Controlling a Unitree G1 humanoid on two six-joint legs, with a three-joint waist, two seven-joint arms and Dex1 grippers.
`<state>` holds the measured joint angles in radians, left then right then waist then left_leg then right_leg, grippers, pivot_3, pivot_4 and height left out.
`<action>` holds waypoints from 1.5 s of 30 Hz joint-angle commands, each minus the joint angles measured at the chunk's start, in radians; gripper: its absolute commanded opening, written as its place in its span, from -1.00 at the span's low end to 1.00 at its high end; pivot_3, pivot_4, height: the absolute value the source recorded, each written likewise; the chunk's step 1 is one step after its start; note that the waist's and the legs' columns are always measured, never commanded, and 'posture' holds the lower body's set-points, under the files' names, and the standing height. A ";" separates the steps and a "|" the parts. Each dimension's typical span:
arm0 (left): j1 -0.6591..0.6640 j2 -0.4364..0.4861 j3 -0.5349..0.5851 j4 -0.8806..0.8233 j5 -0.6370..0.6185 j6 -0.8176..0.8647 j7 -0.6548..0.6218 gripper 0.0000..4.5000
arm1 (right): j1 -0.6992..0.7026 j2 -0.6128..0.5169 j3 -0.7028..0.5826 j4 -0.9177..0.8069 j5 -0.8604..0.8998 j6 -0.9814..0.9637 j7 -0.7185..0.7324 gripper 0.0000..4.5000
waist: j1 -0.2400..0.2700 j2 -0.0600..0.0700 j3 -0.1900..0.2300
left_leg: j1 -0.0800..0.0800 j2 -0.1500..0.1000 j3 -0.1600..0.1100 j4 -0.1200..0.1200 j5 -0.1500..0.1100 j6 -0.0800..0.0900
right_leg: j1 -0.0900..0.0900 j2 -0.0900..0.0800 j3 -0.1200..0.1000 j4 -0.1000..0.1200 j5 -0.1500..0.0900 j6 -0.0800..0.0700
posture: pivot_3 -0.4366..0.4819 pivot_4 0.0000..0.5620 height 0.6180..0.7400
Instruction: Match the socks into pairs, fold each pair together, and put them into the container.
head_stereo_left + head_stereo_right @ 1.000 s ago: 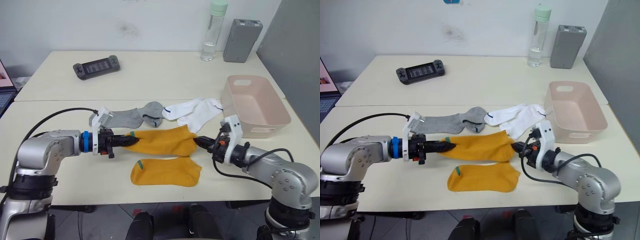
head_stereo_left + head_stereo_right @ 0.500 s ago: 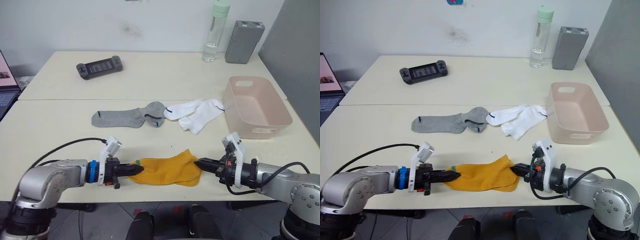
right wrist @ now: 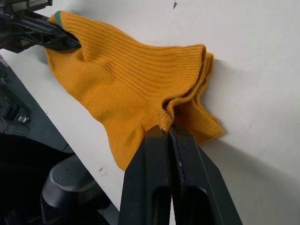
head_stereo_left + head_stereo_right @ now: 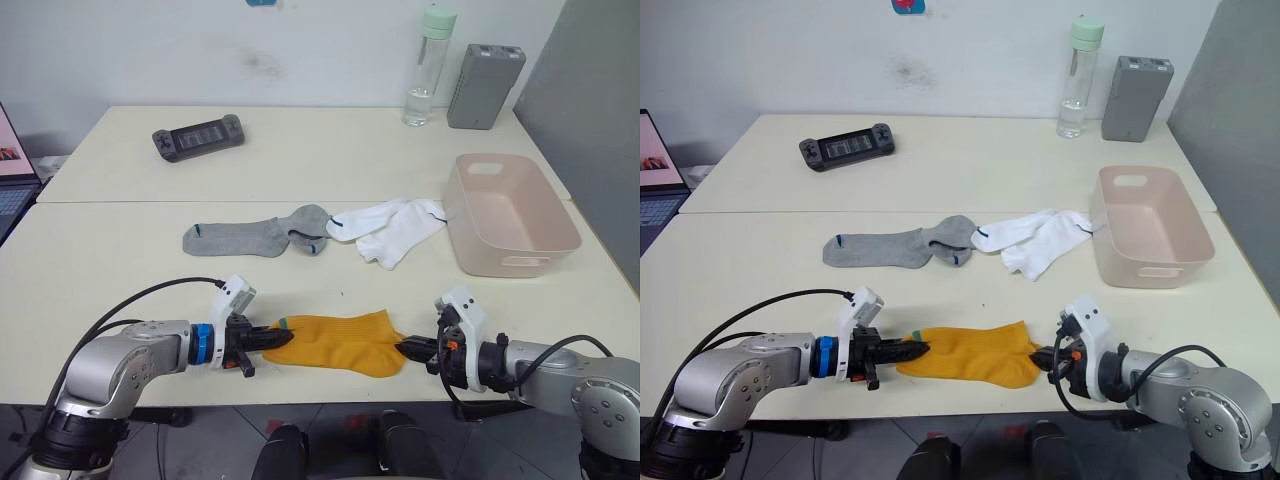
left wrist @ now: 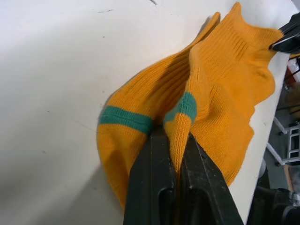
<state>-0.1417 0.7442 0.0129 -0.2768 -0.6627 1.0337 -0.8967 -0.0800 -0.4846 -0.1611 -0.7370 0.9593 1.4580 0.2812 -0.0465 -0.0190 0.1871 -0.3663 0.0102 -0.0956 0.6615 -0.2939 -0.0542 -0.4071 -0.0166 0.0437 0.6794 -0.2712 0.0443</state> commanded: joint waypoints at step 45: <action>-0.227 0.167 -0.127 0.084 0.115 -0.325 -0.347 -0.49 | -0.122 -0.112 0.493 0.053 -0.402 -0.579 0.190 -0.56 | 0.012 0.000 0.001 | 0.000 0.001 0.000 -0.002 0.000 0.000 | 0.000 0.000 0.000 -0.004 -0.002 0.000 | -0.05 -0.47 1.00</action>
<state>-0.3451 0.9269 -0.0890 -0.1847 -0.5680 0.7313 -1.2383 -0.1812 -0.6141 0.2897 -0.6974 0.5954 0.9144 0.4641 -0.0343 -0.0190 0.1878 -0.3665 0.0113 -0.0955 0.6599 -0.2941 -0.0542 -0.4068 -0.0160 0.0433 0.6755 -0.2736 0.0445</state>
